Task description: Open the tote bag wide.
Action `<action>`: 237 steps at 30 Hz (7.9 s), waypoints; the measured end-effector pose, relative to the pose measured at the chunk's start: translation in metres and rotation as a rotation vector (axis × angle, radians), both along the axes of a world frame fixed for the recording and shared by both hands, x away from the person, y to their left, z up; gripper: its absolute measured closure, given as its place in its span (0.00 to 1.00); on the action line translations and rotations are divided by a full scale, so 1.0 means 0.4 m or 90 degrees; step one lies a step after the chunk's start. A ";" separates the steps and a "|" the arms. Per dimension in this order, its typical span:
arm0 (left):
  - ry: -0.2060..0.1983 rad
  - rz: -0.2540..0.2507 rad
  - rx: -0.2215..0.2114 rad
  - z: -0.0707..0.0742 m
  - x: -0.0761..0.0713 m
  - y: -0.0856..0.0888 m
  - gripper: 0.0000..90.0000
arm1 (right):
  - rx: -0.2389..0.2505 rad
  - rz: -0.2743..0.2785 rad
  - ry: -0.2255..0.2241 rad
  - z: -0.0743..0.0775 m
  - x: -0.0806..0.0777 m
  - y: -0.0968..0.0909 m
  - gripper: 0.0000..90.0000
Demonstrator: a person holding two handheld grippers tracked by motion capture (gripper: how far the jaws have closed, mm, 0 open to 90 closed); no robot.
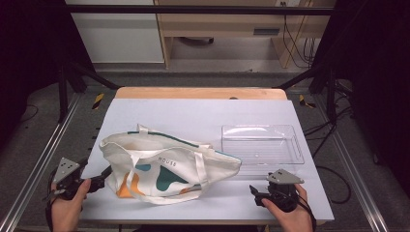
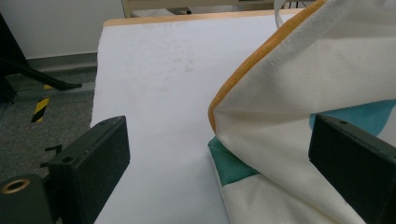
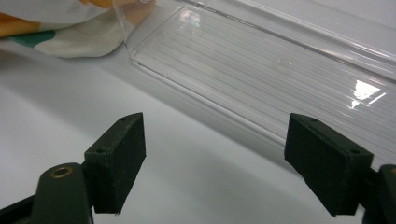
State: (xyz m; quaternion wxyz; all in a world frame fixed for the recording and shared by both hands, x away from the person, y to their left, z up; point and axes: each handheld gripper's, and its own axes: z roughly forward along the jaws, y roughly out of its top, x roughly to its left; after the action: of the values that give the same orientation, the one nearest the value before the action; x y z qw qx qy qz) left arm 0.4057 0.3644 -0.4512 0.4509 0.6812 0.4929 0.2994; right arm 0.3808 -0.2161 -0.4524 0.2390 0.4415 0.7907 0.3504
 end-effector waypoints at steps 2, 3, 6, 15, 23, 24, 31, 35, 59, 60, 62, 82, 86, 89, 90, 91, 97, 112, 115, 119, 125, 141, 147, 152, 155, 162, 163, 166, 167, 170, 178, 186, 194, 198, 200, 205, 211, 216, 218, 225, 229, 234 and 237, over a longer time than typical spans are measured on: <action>0.001 -0.002 0.003 0.000 0.000 -0.002 0.06 | -0.002 -0.004 0.003 -0.001 0.000 0.001 0.22; 0.001 -0.005 0.003 0.001 0.000 -0.003 0.06 | -0.003 -0.006 0.003 -0.001 0.000 0.003 0.22; -0.003 -0.015 -0.004 0.006 -0.001 -0.004 0.06 | -0.005 -0.001 -0.008 0.002 0.000 0.004 0.22; -0.030 -0.009 -0.014 0.041 -0.012 0.004 0.08 | 0.018 0.008 -0.038 0.019 -0.014 0.013 0.35; -0.106 -0.080 0.015 0.203 -0.028 -0.029 0.17 | 0.042 0.137 -0.101 0.135 -0.031 0.089 0.62; -0.109 -0.093 0.017 0.221 -0.025 -0.034 0.18 | 0.047 0.148 -0.104 0.152 -0.029 0.100 0.65; -0.096 -0.161 0.038 0.315 0.024 -0.083 0.24 | 0.043 0.258 -0.136 0.303 0.009 0.240 0.73; -0.080 -0.185 0.058 0.343 0.058 -0.116 0.28 | 0.027 0.301 -0.109 0.331 0.060 0.339 0.73; 0.035 -0.262 0.189 0.377 0.147 -0.198 0.52 | 0.013 0.413 -0.023 0.267 0.038 0.448 0.99; 0.040 -0.261 0.196 0.378 0.152 -0.203 0.52 | 0.010 0.421 -0.025 0.260 0.021 0.451 0.99; 0.049 -0.268 0.192 0.380 0.161 -0.213 0.54 | 0.007 0.431 -0.030 0.248 0.005 0.452 0.99; 0.104 -0.256 0.234 0.422 0.243 -0.316 0.98 | 0.040 0.490 -0.010 0.181 -0.055 0.431 0.99; 0.103 -0.249 0.247 0.435 0.262 -0.328 0.98 | 0.033 0.498 0.003 0.165 -0.061 0.431 0.99; 0.098 -0.239 0.241 0.423 0.286 -0.328 0.98 | 0.039 0.503 0.019 0.147 -0.049 0.440 0.99; 0.099 -0.235 0.237 0.417 0.296 -0.326 0.98 | 0.038 0.505 0.022 0.140 -0.044 0.444 0.99; 0.097 -0.229 0.232 0.409 0.308 -0.322 0.98 | 0.038 0.507 0.025 0.133 -0.039 0.449 0.99; 0.095 -0.213 0.192 0.366 0.354 -0.299 0.98 | 0.036 0.514 0.051 0.087 -0.022 0.473 0.99; 0.061 -0.178 0.186 0.390 0.348 -0.296 0.99 | 0.015 0.517 0.018 0.111 -0.050 0.476 1.00; 0.073 -0.168 0.173 0.369 0.367 -0.301 0.99 | 0.005 0.514 0.020 0.098 -0.045 0.484 1.00; 0.084 -0.157 0.167 0.330 0.401 -0.306 0.99 | -0.011 0.513 0.027 0.076 -0.027 0.498 1.00; 0.108 -0.159 0.163 0.259 0.438 -0.322 0.99 | -0.010 0.509 0.039 0.035 -0.013 0.502 0.99; 0.046 -0.155 0.134 0.249 0.368 -0.319 0.72 | 0.017 0.479 0.028 0.037 -0.025 0.485 0.73; -0.018 -0.154 0.139 0.298 0.274 -0.304 0.52 | 0.028 0.472 0.011 0.084 -0.034 0.475 0.53; -0.051 -0.142 0.143 0.322 0.180 -0.279 0.46 | 0.018 0.462 -0.004 0.125 -0.034 0.476 0.46; -0.063 -0.136 0.147 0.315 0.118 -0.268 0.42 | 0.008 0.449 -0.016 0.158 -0.024 0.469 0.43; -0.075 -0.131 0.157 0.255 0.023 -0.277 0.37 | 0.003 0.407 -0.034 0.244 0.021 0.438 0.43; -0.066 -0.126 0.156 0.244 0.011 -0.282 0.37 | 0.002 0.400 -0.035 0.255 0.033 0.436 0.44; -0.063 -0.125 0.153 0.210 -0.008 -0.292 0.37 | -0.008 0.378 -0.041 0.283 0.076 0.432 0.46; -0.060 -0.125 0.156 0.202 -0.011 -0.293 0.37 | -0.011 0.372 -0.042 0.291 0.092 0.432 0.46; -0.050 -0.123 0.123 0.166 -0.019 -0.296 0.37 | -0.025 0.342 -0.043 0.311 0.142 0.436 0.45; -0.046 -0.111 0.116 0.111 -0.033 -0.313 0.37 | -0.055 0.314 -0.015 0.303 0.271 0.488 0.36; -0.033 -0.110 0.117 0.075 -0.039 -0.328 0.40 | -0.071 0.289 0.030 0.251 0.369 0.535 0.38; -0.025 -0.117 0.110 0.061 -0.045 -0.322 0.52 | -0.095 0.299 0.069 0.219 0.390 0.552 0.50; -0.015 -0.128 0.104 0.055 -0.044 -0.325 0.61 | -0.123 0.309 0.073 0.207 0.381 0.564 0.59; -0.015 -0.127 0.111 0.053 -0.045 -0.328 0.65 | -0.136 0.308 0.075 0.202 0.377 0.567 0.67; -0.007 -0.132 0.111 0.044 -0.041 -0.323 0.78 | -0.163 0.310 0.074 0.195 0.368 0.569 0.90; -0.002 -0.149 0.100 0.046 -0.047 -0.309 0.89 | -0.137 0.312 0.055 0.218 0.365 0.548 0.95; -0.021 -0.160 0.100 0.066 -0.073 -0.299 0.92 | -0.117 0.309 0.015 0.262 0.360 0.524 0.95; -0.026 -0.163 0.102 0.072 -0.085 -0.295 0.93 | -0.103 0.296 0.005 0.281 0.364 0.513 0.95; -0.037 -0.166 0.079 0.081 -0.131 -0.271 0.93 | -0.075 0.259 0.000 0.306 0.406 0.465 0.95; -0.039 -0.166 0.076 0.083 -0.135 -0.267 0.93 | -0.068 0.248 0.002 0.303 0.420 0.456 0.95; -0.041 -0.169 0.076 0.084 -0.138 -0.268 0.93 | -0.068 0.247 -0.001 0.303 0.420 0.457 0.95; -0.040 -0.170 0.080 0.082 -0.141 -0.266 0.93 | -0.069 0.246 0.001 0.300 0.425 0.452 0.95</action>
State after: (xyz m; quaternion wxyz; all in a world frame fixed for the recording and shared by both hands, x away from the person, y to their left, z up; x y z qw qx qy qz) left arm 0.3492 0.2578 -0.4183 0.4584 0.7578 0.3642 0.2880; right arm 0.5507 -0.0352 -0.3323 0.1902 0.2682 0.8786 0.3463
